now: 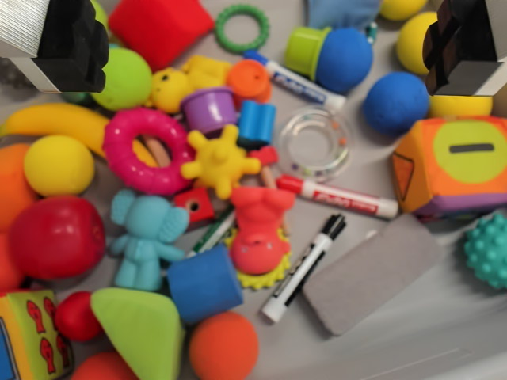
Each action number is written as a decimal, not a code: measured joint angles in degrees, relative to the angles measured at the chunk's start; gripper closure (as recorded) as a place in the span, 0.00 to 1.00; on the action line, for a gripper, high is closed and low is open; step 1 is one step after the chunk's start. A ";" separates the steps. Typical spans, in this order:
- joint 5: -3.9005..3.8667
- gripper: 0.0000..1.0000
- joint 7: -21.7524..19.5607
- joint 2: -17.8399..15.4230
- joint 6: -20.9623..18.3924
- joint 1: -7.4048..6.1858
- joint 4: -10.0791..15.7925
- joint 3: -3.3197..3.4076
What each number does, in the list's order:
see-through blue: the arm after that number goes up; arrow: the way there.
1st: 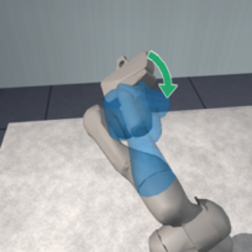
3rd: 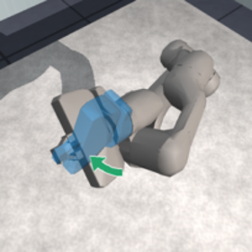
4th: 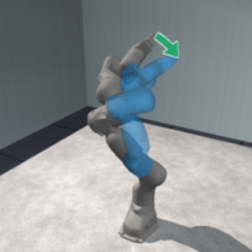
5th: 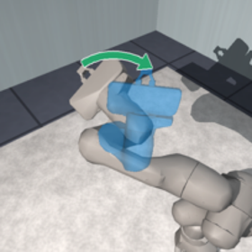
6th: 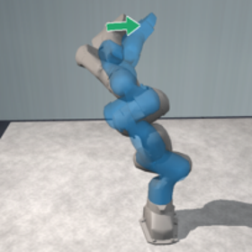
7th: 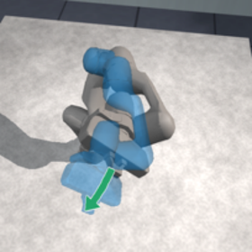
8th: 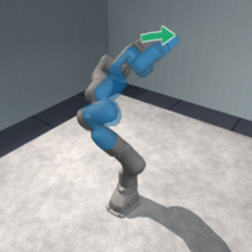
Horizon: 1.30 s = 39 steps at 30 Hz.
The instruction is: Pick an object from the bin
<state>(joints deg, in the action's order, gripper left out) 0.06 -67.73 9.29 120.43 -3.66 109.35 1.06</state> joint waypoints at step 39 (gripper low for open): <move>-0.14 0.00 -29.76 8.27 5.90 -4.76 -1.40 0.16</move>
<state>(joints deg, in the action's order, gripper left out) -0.08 -97.49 17.56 126.33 -8.42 107.95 1.22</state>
